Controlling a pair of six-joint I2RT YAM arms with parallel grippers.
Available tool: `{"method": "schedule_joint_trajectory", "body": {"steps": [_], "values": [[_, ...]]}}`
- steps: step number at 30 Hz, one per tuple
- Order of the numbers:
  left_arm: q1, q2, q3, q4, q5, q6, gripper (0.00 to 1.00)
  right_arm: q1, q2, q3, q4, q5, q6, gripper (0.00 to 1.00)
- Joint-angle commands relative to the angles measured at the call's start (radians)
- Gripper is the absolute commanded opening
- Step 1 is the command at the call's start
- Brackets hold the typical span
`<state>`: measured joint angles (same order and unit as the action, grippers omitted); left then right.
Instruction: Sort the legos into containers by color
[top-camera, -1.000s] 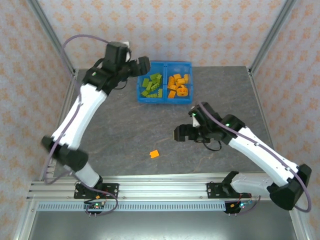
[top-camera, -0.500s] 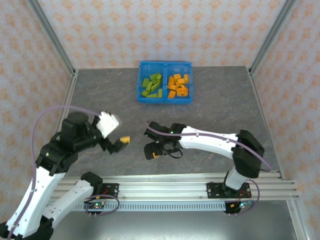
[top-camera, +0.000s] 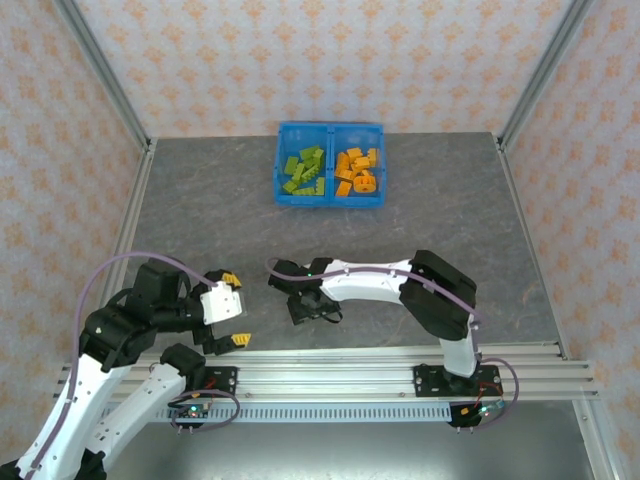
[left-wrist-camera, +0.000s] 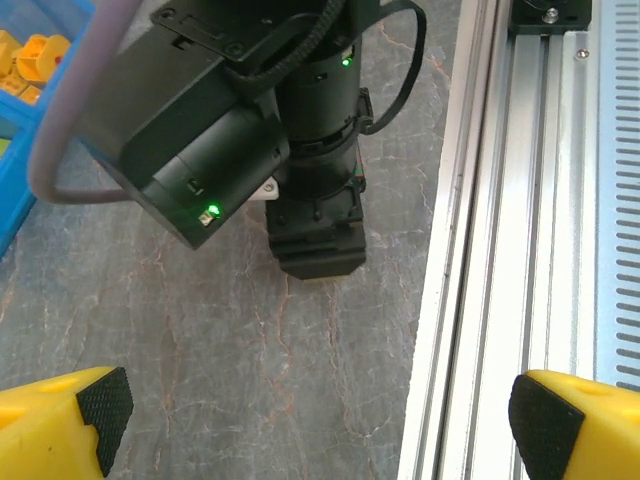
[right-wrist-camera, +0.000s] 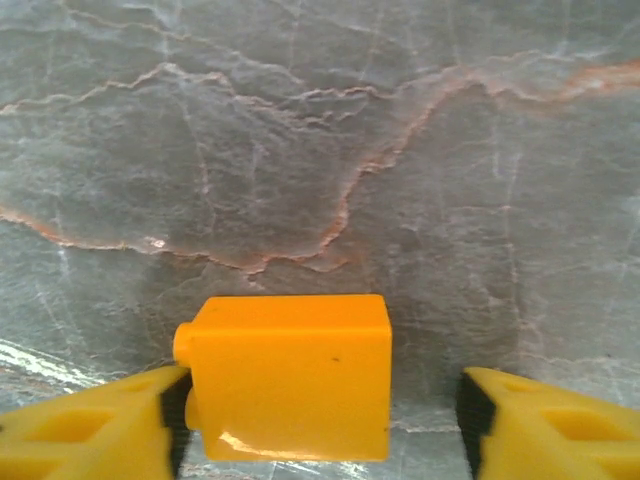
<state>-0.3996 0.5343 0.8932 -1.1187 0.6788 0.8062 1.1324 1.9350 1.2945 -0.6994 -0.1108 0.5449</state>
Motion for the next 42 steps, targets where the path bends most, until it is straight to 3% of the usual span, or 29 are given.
{"method": "schedule_joint_trajectory", "body": {"steps": [1, 7, 13, 17, 22, 28, 33, 36, 40, 42], "values": [[-0.005, -0.007, -0.016, -0.001, 0.032, 0.019, 1.0, 0.008, 0.038, 0.025, 0.024, 0.037, 0.023, 0.61], [-0.005, -0.007, -0.023, 0.026, 0.056, 0.023, 1.0, 0.008, 0.02, 0.025, 0.005, 0.077, 0.031, 0.44], [-0.005, -0.02, -0.027, 0.103, 0.102, -0.01, 1.0, -0.021, -0.125, 0.032, -0.018, 0.179, 0.039, 0.39], [-0.006, -0.026, -0.043, 0.234, 0.11, -0.105, 1.0, -0.121, -0.241, 0.051, -0.015, 0.244, -0.018, 0.39], [-0.007, -0.014, -0.062, 0.387, 0.093, -0.248, 1.0, -0.324, -0.253, 0.144, 0.011, 0.246, -0.135, 0.39], [-0.008, 0.05, -0.011, 0.401, 0.056, -0.414, 1.0, -0.532, -0.071, 0.362, 0.05, 0.196, -0.251, 0.39], [-0.011, 0.127, 0.036, 0.401, -0.132, -0.676, 1.0, -0.644, 0.186, 0.653, 0.032, 0.165, -0.277, 0.4], [-0.013, 0.187, 0.066, 0.369, -0.283, -0.86, 1.0, -0.684, 0.367, 0.927, -0.064, 0.14, -0.28, 0.42], [-0.014, 0.239, 0.064, 0.328, -0.349, -0.999, 1.0, -0.699, 0.551, 1.233, -0.194, 0.143, -0.287, 0.57], [-0.014, 0.249, 0.035, 0.359, -0.385, -1.062, 1.0, -0.7, 0.58, 1.302, -0.22, 0.125, -0.29, 0.65]]}}
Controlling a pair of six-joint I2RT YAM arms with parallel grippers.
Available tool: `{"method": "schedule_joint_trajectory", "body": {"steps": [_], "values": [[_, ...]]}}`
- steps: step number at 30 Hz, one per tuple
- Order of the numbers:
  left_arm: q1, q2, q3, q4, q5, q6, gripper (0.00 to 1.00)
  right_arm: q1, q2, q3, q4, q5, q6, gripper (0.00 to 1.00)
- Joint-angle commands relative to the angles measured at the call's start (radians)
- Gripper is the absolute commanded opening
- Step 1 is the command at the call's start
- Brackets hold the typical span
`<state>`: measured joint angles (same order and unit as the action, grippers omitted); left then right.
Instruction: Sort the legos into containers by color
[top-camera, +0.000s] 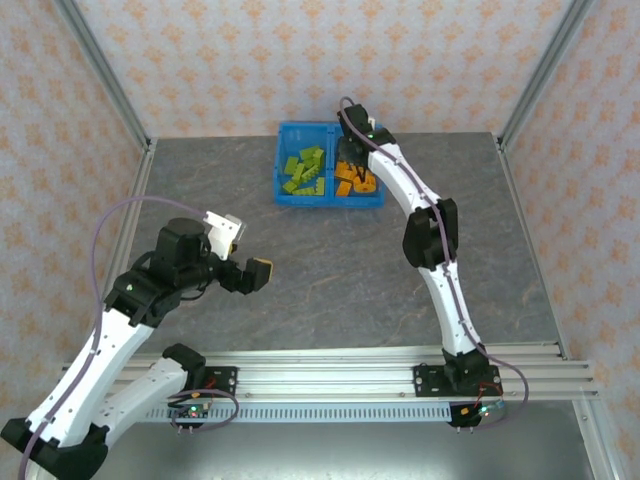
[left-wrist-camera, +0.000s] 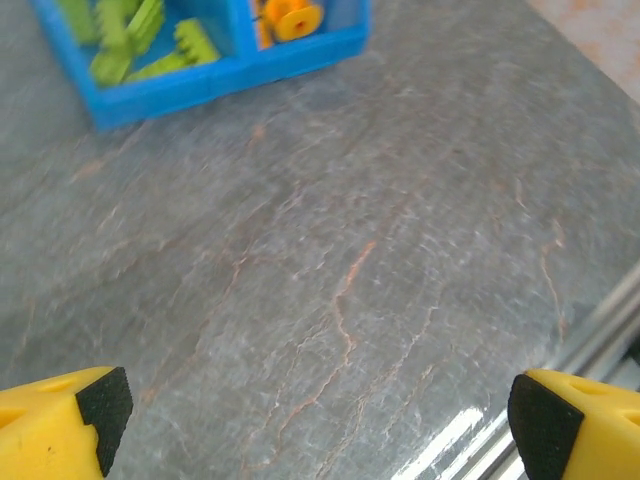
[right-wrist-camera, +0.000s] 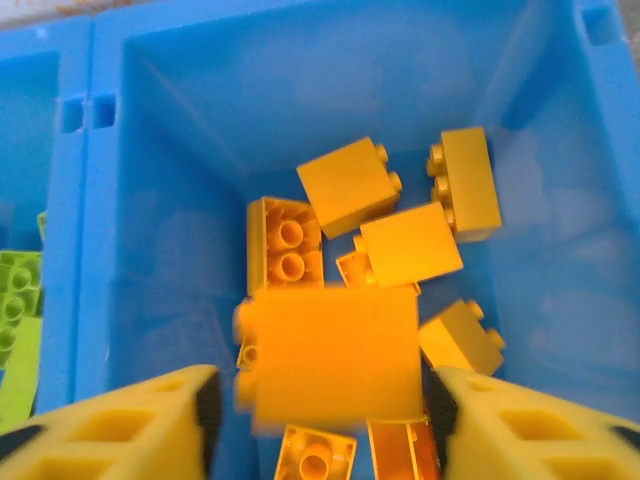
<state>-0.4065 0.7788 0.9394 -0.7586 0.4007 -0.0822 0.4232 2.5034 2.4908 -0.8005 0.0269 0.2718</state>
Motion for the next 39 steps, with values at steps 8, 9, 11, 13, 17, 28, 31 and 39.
{"method": "schedule_joint_trajectory", "body": {"steps": [8, 9, 11, 13, 17, 28, 31, 39], "values": [[-0.006, 0.111, -0.154, 0.268, -0.484, -0.286, 1.0, 0.009, -0.281, -0.19, -0.073, -0.036, -0.042, 0.71], [-0.004, 0.132, -0.171, 0.313, -0.539, -0.269, 1.0, 0.008, -0.38, -0.33, -0.023, -0.033, -0.043, 0.71], [-0.003, 0.174, -0.199, 0.409, -0.627, -0.226, 1.0, 0.009, -0.557, -0.564, 0.074, -0.021, -0.044, 0.72], [-0.001, 0.21, -0.227, 0.494, -0.713, -0.194, 1.0, 0.009, -0.735, -0.792, 0.152, 0.007, -0.049, 0.75], [0.021, 0.253, -0.3, 0.647, -0.821, -0.114, 1.0, 0.007, -1.097, -1.216, 0.273, 0.109, -0.065, 0.84], [0.11, 0.237, -0.486, 0.885, -0.876, 0.11, 1.0, -0.014, -1.647, -2.049, 0.901, 0.757, -0.268, 0.99], [0.161, 0.263, -0.544, 1.014, -0.795, 0.121, 1.0, -0.108, -1.531, -2.117, 1.063, 0.655, -0.252, 0.99], [0.328, 0.487, -0.576, 1.372, -0.497, 0.12, 1.0, -0.285, -1.068, -2.123, 1.608, 0.392, -0.296, 0.99]]}}
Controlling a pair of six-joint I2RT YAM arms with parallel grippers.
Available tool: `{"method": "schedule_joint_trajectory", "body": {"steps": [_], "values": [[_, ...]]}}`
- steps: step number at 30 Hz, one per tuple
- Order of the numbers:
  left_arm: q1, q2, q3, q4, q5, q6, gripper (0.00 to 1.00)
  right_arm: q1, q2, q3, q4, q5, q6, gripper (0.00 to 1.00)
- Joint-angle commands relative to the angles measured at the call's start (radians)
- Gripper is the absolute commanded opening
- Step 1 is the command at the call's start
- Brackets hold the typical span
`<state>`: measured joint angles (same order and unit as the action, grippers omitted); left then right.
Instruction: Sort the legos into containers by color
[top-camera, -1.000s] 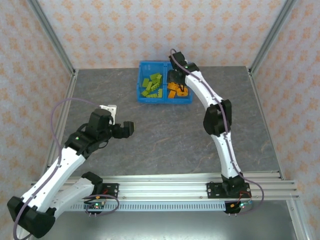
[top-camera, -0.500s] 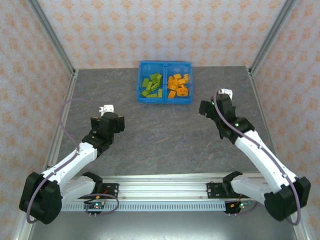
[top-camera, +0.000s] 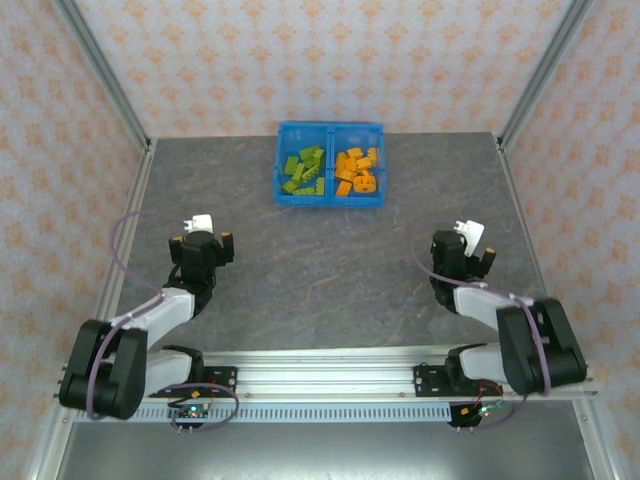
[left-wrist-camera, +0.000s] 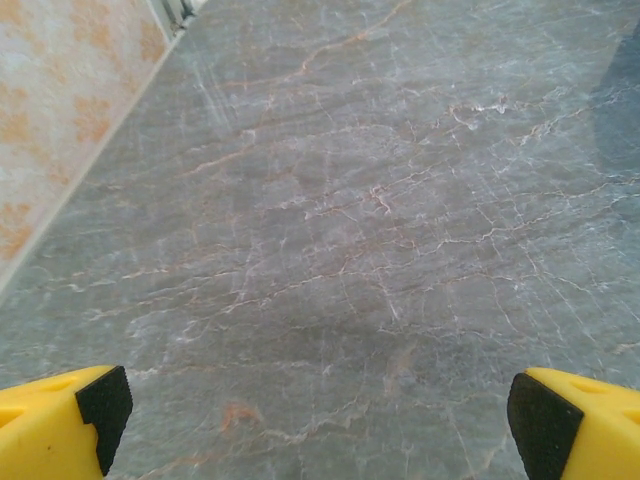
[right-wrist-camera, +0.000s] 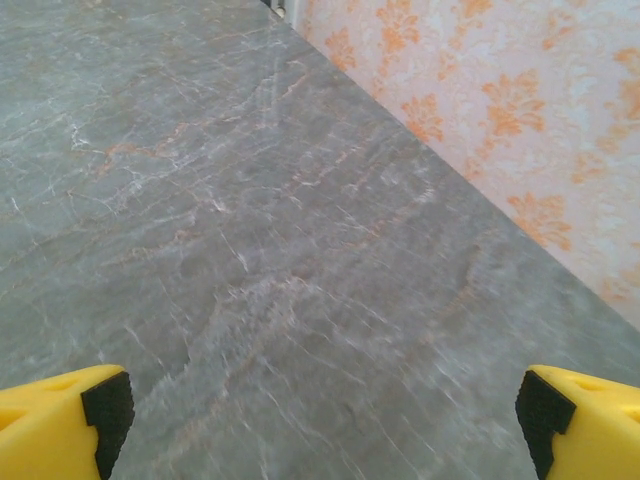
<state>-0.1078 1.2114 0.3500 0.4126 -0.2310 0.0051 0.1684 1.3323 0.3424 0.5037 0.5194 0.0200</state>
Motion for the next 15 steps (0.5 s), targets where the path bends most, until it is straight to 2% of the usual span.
{"method": "schedule_joint_trajectory", "body": {"steps": [1, 3, 4, 5, 6, 7, 8, 11, 15], "values": [[0.039, 0.091, 0.021, 0.245, 0.168, 0.047, 1.0, -0.049, 0.175, 0.029, 0.378, -0.201, -0.07, 1.0], [0.068, 0.174, 0.033, 0.316, 0.225, 0.031, 1.0, -0.076, 0.212, 0.041, 0.38, -0.251, -0.053, 1.0], [0.079, 0.231, 0.037, 0.352, 0.245, 0.03, 1.0, -0.101, 0.19, 0.056, 0.316, -0.265, -0.023, 1.0], [0.085, 0.311, 0.03, 0.463, 0.263, 0.033, 1.0, -0.122, 0.181, 0.056, 0.294, -0.302, -0.009, 0.99], [0.087, 0.3, 0.043, 0.42, 0.264, 0.029, 1.0, -0.124, 0.192, 0.044, 0.34, -0.302, -0.015, 0.99], [0.09, 0.271, 0.083, 0.291, 0.252, 0.016, 1.0, -0.124, 0.185, 0.053, 0.309, -0.3, -0.012, 0.99], [0.09, 0.294, 0.074, 0.356, 0.233, 0.012, 1.0, -0.123, 0.183, 0.053, 0.302, -0.302, -0.012, 0.99], [0.078, 0.287, 0.075, 0.332, 0.18, 0.009, 1.0, -0.115, 0.186, 0.057, 0.304, -0.291, -0.02, 0.99], [0.074, 0.29, 0.076, 0.335, 0.173, 0.011, 1.0, -0.115, 0.183, 0.055, 0.305, -0.291, -0.021, 0.99]]}}
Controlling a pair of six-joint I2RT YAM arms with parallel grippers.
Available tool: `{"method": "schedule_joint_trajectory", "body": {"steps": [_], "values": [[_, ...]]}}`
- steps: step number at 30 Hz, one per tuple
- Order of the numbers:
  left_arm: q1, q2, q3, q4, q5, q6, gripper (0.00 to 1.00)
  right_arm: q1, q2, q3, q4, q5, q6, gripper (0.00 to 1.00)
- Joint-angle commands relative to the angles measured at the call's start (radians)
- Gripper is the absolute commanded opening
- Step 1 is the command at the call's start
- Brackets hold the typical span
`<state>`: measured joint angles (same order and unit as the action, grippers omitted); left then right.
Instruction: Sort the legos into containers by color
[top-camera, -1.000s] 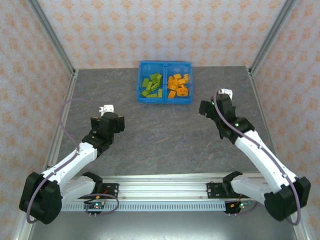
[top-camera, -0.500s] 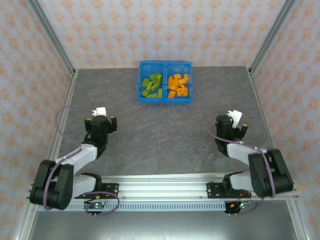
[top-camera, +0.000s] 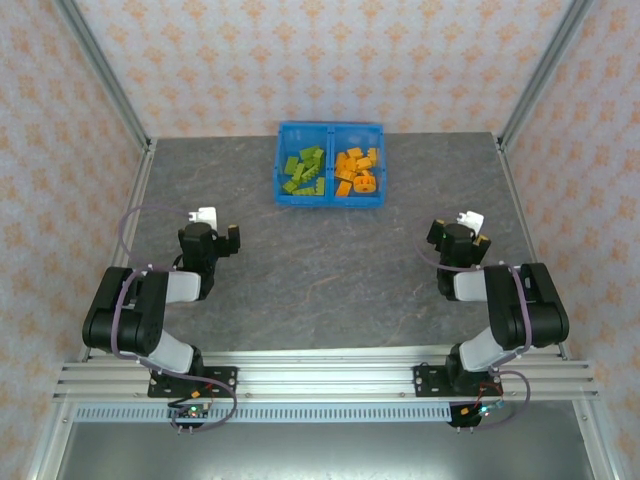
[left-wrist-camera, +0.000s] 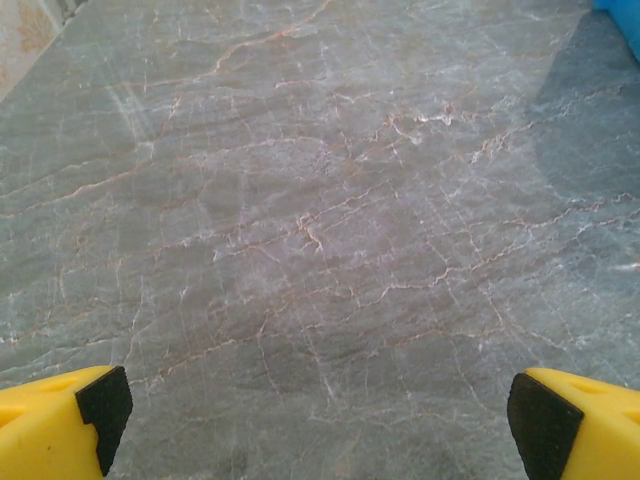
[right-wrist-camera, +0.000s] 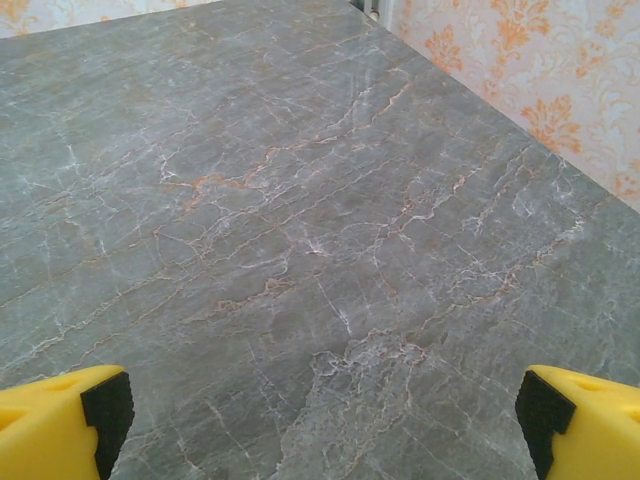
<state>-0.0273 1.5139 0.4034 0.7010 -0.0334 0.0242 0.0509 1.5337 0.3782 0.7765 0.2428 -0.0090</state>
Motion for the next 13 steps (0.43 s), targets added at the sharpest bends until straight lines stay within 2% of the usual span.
{"method": "schedule_joint_trajectory", "body": {"steps": [1, 13], "values": [[-0.008, -0.015, 0.025, 0.04, -0.025, -0.009, 1.0, 0.003, -0.017, 0.019, 0.033, -0.016, 0.008, 0.99], [-0.008, -0.015, 0.023, 0.043, -0.025, -0.007, 1.0, 0.009, -0.014, 0.024, 0.029, -0.034, -0.007, 0.99]]}}
